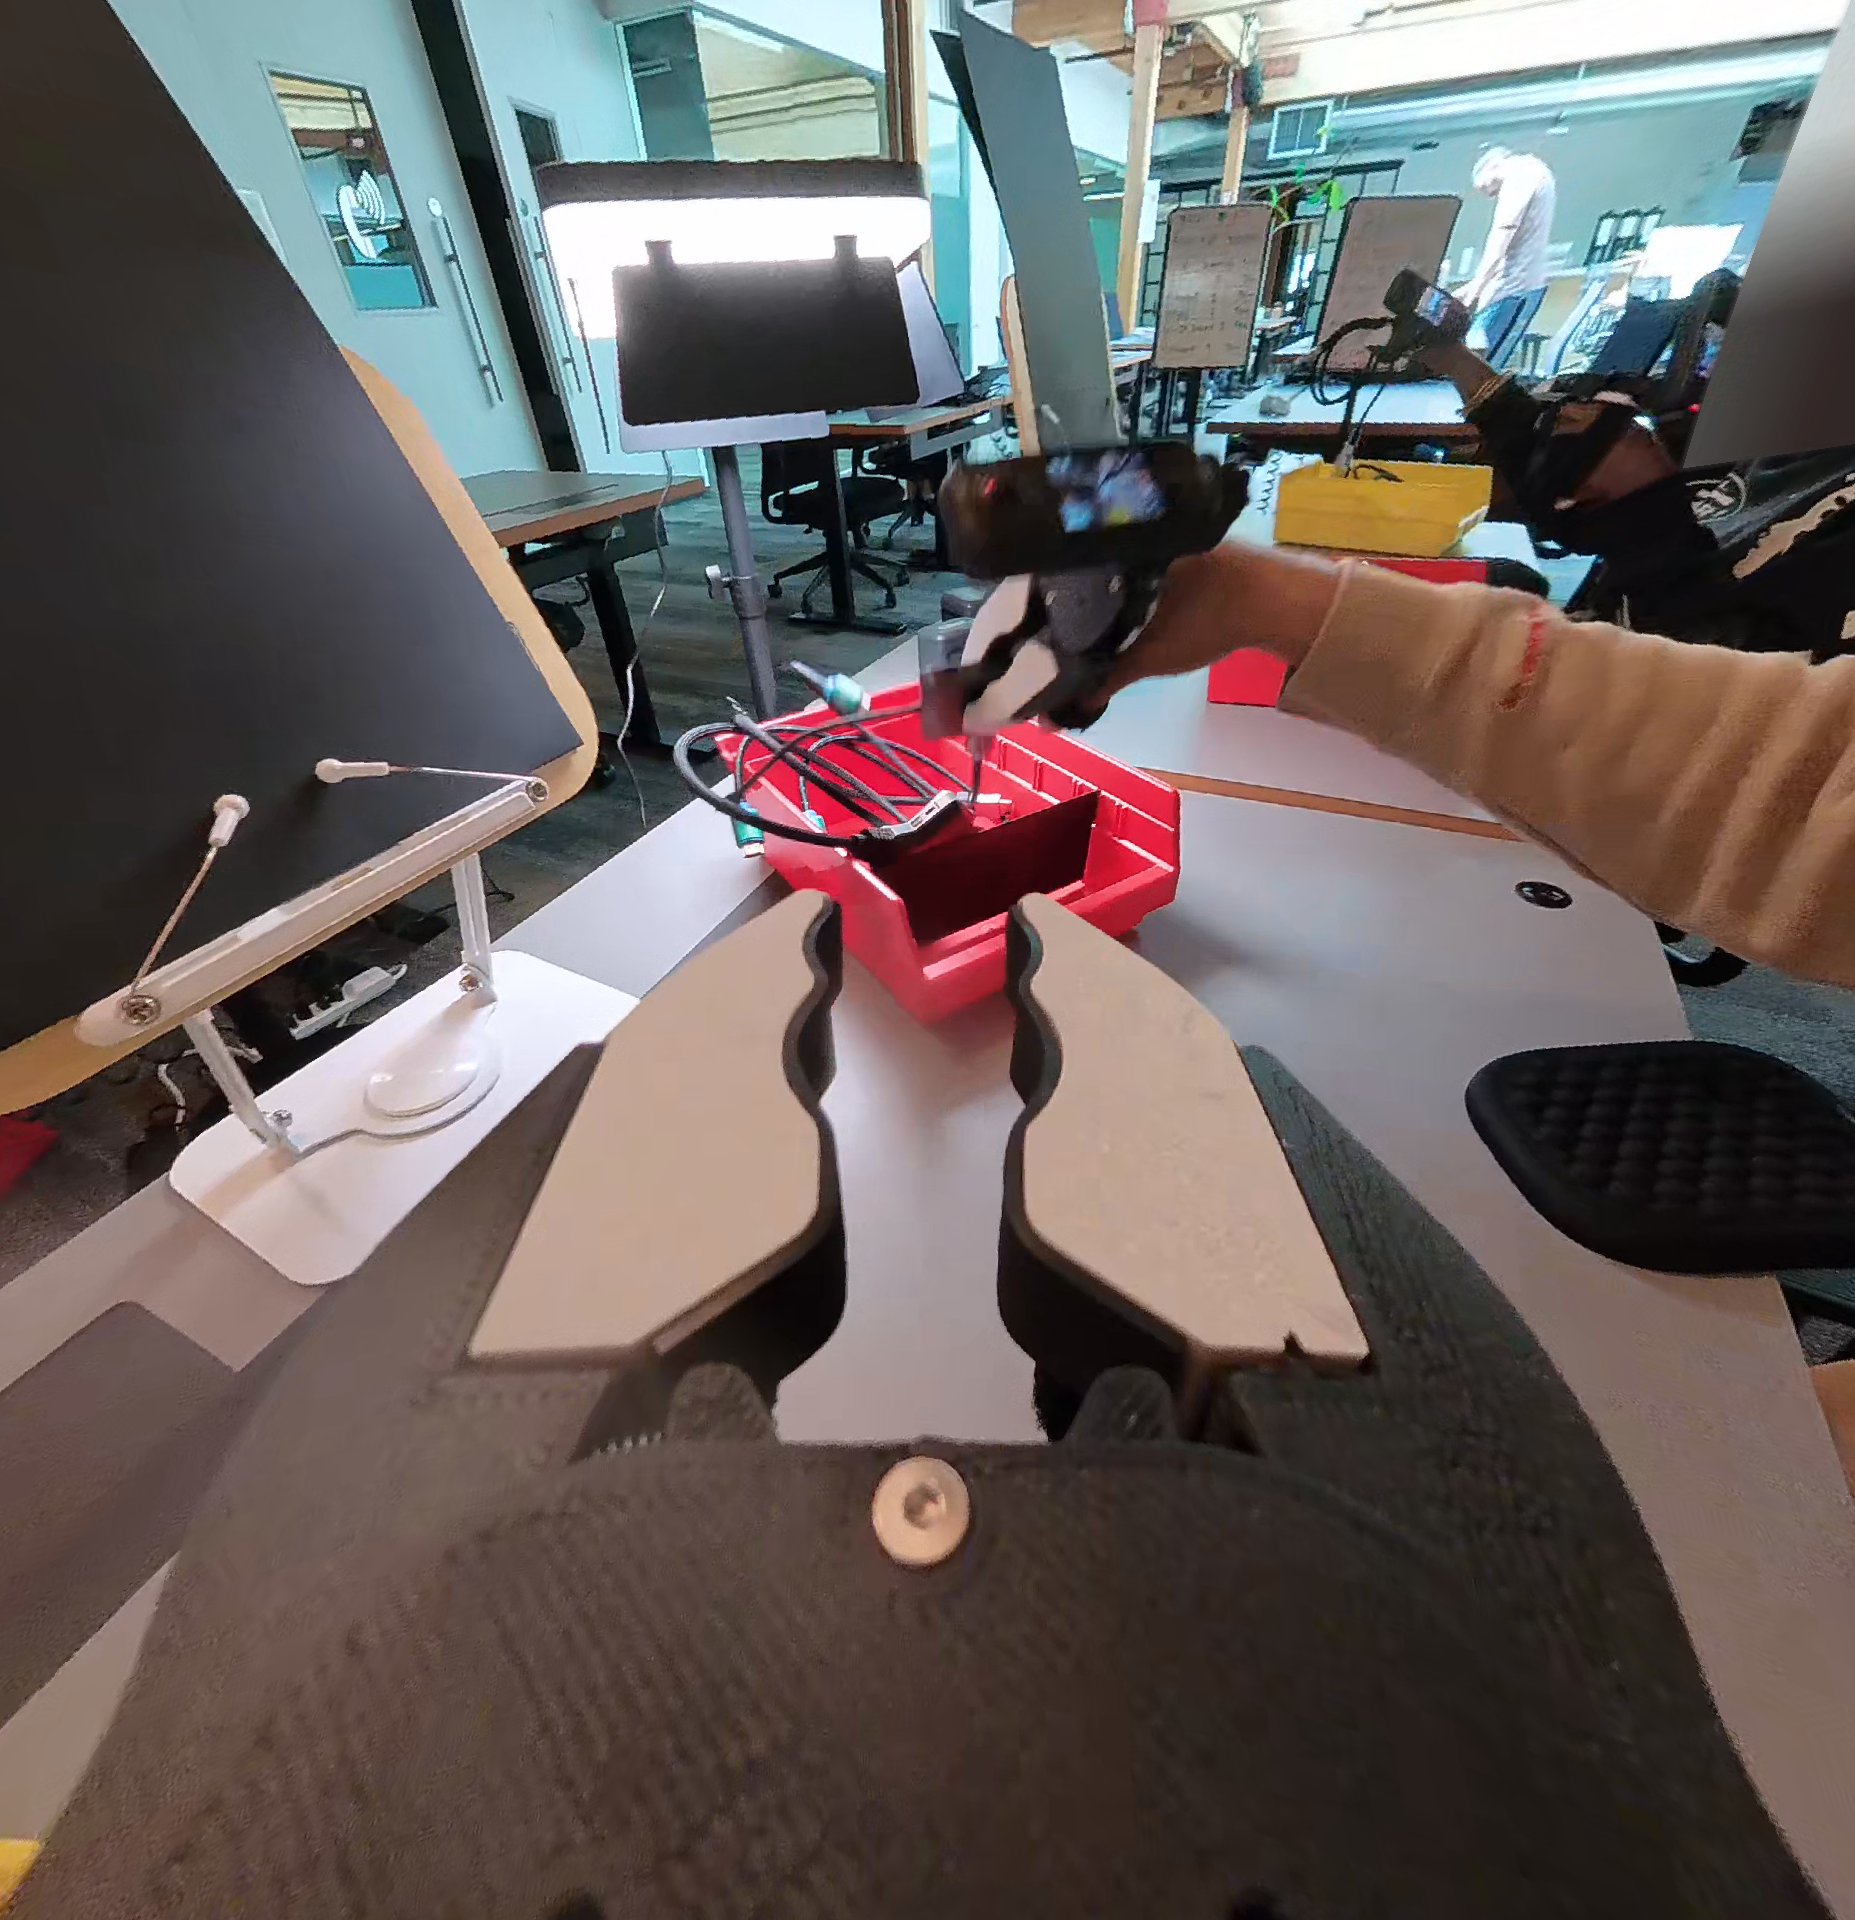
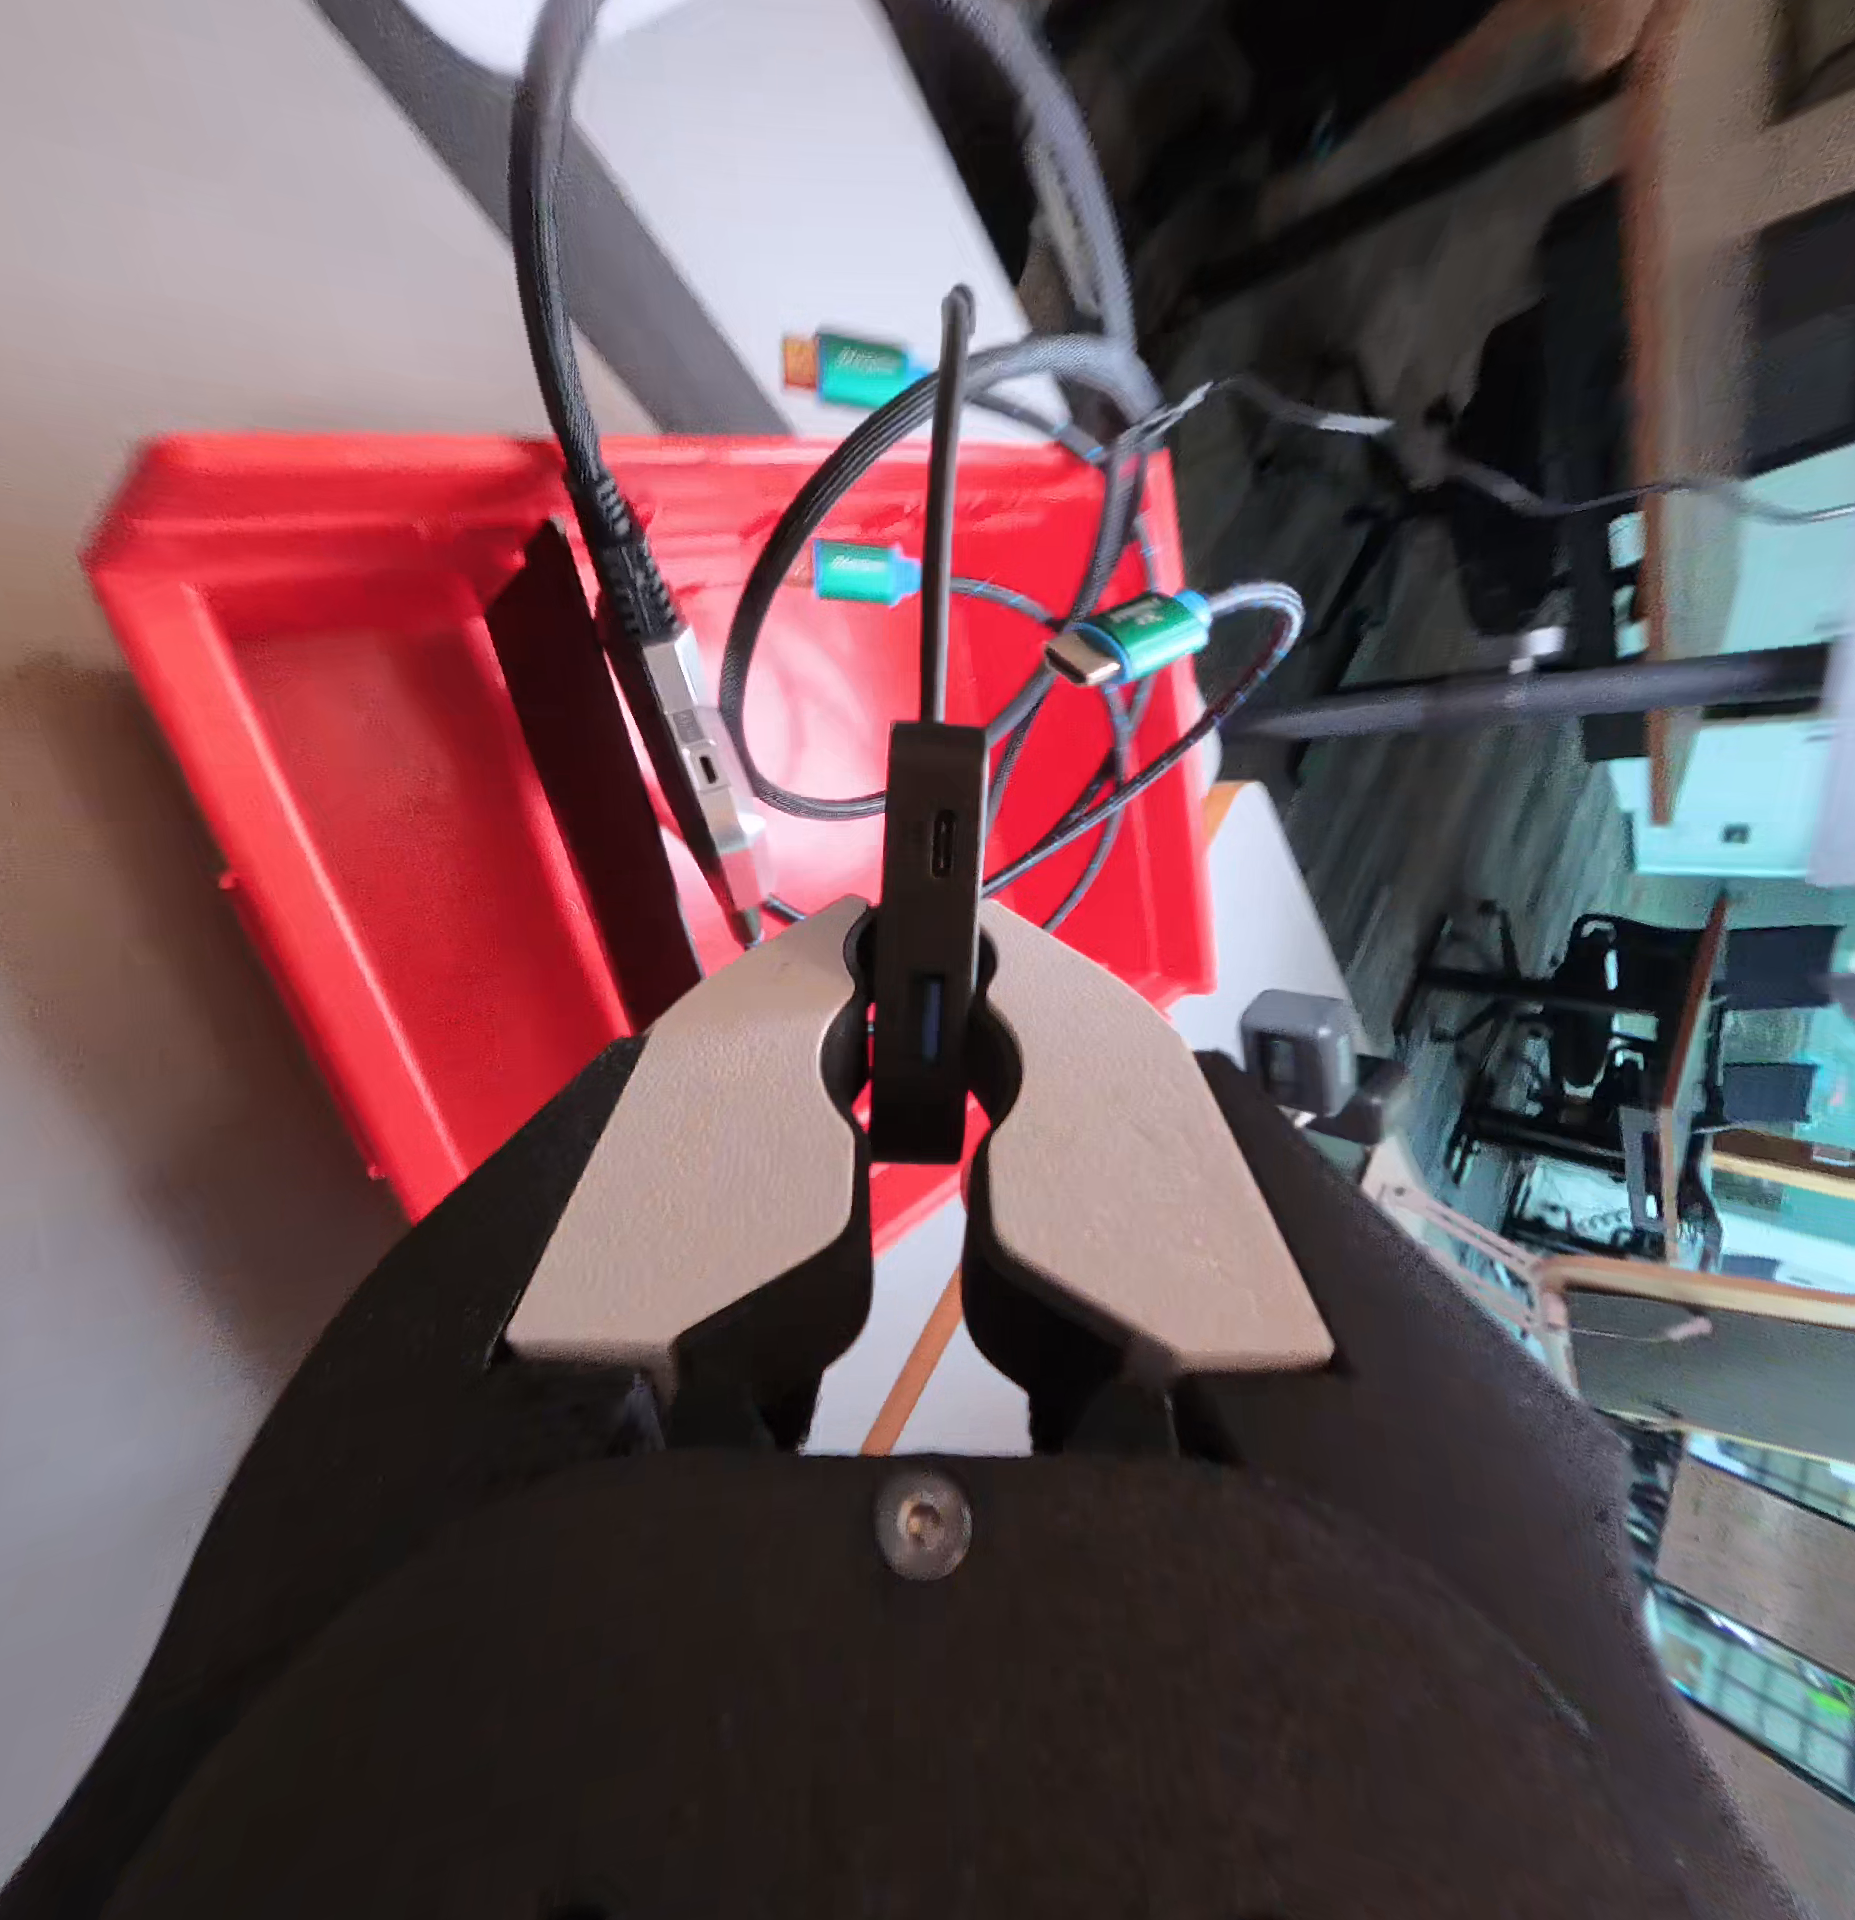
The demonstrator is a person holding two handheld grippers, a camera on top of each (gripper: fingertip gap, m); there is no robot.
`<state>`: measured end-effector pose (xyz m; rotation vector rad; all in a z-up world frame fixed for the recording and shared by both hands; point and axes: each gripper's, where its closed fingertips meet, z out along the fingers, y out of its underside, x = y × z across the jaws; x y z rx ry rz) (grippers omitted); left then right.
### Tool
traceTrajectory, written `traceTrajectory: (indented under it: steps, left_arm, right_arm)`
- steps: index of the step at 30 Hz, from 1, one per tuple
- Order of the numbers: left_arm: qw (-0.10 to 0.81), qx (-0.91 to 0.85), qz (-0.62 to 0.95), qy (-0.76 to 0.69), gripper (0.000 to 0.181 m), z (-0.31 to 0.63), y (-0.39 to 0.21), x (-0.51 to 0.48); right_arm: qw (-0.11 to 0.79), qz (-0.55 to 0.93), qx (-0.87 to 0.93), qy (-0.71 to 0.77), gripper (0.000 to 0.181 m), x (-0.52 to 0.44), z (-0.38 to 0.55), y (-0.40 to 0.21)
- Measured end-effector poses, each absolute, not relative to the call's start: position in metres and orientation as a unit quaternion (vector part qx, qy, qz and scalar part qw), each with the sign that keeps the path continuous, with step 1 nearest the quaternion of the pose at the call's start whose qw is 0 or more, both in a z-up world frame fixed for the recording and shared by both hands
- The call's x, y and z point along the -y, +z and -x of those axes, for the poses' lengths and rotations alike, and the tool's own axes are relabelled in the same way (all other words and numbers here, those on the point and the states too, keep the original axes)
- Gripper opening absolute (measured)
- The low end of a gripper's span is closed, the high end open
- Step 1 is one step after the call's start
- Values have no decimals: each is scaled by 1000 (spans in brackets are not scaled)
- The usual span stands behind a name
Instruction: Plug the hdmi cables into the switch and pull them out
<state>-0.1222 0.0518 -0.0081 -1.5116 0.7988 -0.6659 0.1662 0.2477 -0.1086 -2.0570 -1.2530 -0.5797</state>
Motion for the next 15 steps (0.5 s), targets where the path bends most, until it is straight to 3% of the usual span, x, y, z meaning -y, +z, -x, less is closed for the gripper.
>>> traceTrajectory:
  steps: [3,4,9,15]
  left_arm:
    - [607,-335,665,-277,29,130,-10,-56]
    - [606,-331,669,-274,29,133,-12,-58]
    - [587,-312,697,-270,29,146,-25,-69]
    - [566,-312,721,-249,31,148,-39,-75]
  right_arm:
    - [304,796,484,-202,17,-267,-155,-151]
    - [308,800,481,-183,26,-268,-147,-156]
    - [409,792,448,-66,39,-258,-100,-126]
    - [498,760,416,23,42,-214,-79,-98]
